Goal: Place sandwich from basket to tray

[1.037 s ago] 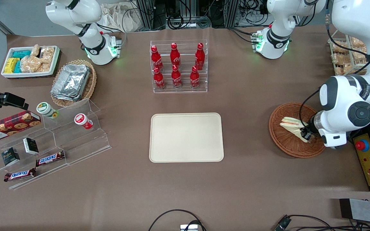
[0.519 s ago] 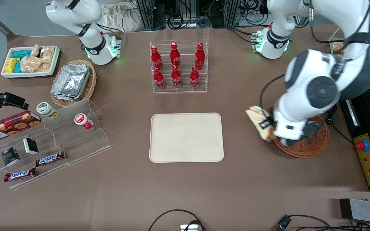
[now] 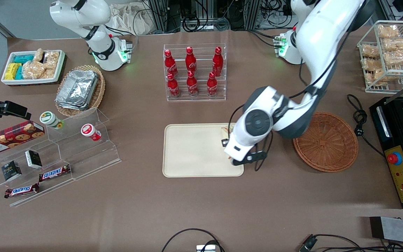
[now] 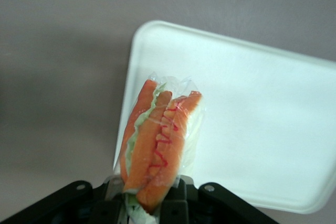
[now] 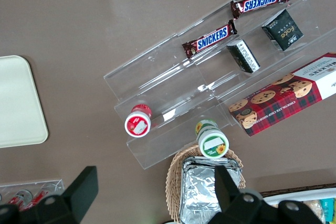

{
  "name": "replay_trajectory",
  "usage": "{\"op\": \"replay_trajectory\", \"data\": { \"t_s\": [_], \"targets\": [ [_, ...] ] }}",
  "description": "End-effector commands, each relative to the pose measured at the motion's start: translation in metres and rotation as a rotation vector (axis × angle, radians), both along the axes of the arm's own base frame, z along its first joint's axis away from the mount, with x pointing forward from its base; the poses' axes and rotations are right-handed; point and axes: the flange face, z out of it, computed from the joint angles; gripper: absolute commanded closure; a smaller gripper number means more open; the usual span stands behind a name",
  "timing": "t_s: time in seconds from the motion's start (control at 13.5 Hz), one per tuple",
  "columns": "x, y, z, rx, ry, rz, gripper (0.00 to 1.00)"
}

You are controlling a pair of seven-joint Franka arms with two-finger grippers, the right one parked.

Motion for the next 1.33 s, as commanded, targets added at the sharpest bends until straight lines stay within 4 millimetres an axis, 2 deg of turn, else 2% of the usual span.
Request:
{"op": "replay_trajectory", "data": {
  "t_s": [0.0, 0.15, 0.3, 0.44, 0.52, 0.59, 0.67, 0.81, 0.89, 0.96, 1.04, 1.26],
  "targets": [
    [0.001, -0.013, -0.027, 0.034, 0.004, -0.054, 1.00],
    [-0.001, -0.011, -0.057, 0.068, 0.025, -0.069, 1.00],
    [0.003, -0.006, -0.062, 0.098, 0.006, -0.090, 0.98],
    [0.002, -0.005, -0.071, 0.101, 0.018, -0.087, 0.83],
    [0.002, -0.005, -0.070, 0.102, 0.015, -0.085, 0.58],
    [0.003, -0.004, -0.071, 0.103, 0.012, -0.089, 0.11],
    [0.005, -0.004, -0.071, 0.104, 0.001, -0.091, 0.00],
    [0.006, -0.005, -0.058, 0.111, -0.018, -0.085, 0.00],
    [0.010, -0.001, -0.045, 0.109, -0.035, -0.078, 0.00],
    [0.015, 0.005, -0.029, 0.106, -0.053, -0.072, 0.00],
    [0.021, 0.022, -0.007, 0.118, -0.058, -0.052, 0.00],
    [0.020, 0.055, 0.054, 0.158, -0.053, -0.055, 0.00]
  ]
}}
